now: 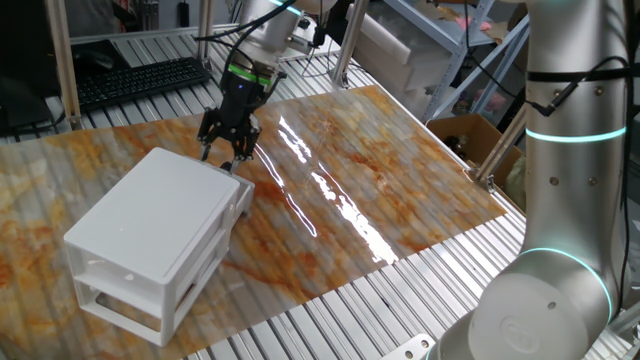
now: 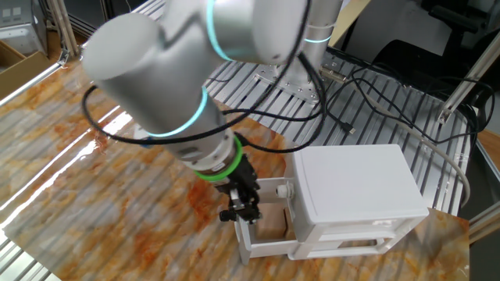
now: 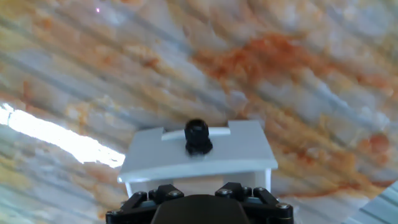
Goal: Take something out of a drawer
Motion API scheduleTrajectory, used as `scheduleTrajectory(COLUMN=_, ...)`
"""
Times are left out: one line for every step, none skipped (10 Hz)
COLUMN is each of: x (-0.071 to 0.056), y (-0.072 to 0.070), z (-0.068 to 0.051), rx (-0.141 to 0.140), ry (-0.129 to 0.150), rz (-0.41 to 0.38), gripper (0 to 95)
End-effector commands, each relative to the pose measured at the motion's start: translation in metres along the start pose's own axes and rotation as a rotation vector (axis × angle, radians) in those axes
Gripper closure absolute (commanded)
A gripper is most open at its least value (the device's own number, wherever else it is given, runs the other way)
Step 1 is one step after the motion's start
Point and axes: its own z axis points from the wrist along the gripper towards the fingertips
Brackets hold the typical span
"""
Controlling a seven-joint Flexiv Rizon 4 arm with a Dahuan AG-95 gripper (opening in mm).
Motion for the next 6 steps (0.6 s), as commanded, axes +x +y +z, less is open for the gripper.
scheduleTrajectory(x=0.005, y=-0.002, z=0.006, rx=0.011, ry=-0.020, rz=-0.013, gripper=38.0)
scheduleTrajectory(x=0.009, y=-0.005, z=0.010, rx=0.010, ry=-0.029, rz=-0.013, gripper=38.0)
scheduleTrajectory(x=0.011, y=-0.007, z=0.014, rx=0.003, ry=-0.033, rz=-0.012, gripper=38.0)
scheduleTrajectory(x=0.013, y=-0.009, z=0.017, rx=-0.003, ry=-0.035, rz=-0.010, gripper=38.0)
scheduleTrajectory(x=0.016, y=-0.011, z=0.021, rx=-0.008, ry=-0.041, rz=-0.010, gripper=38.0)
scheduleTrajectory(x=0.017, y=-0.012, z=0.023, rx=-0.019, ry=-0.052, rz=-0.005, gripper=38.0)
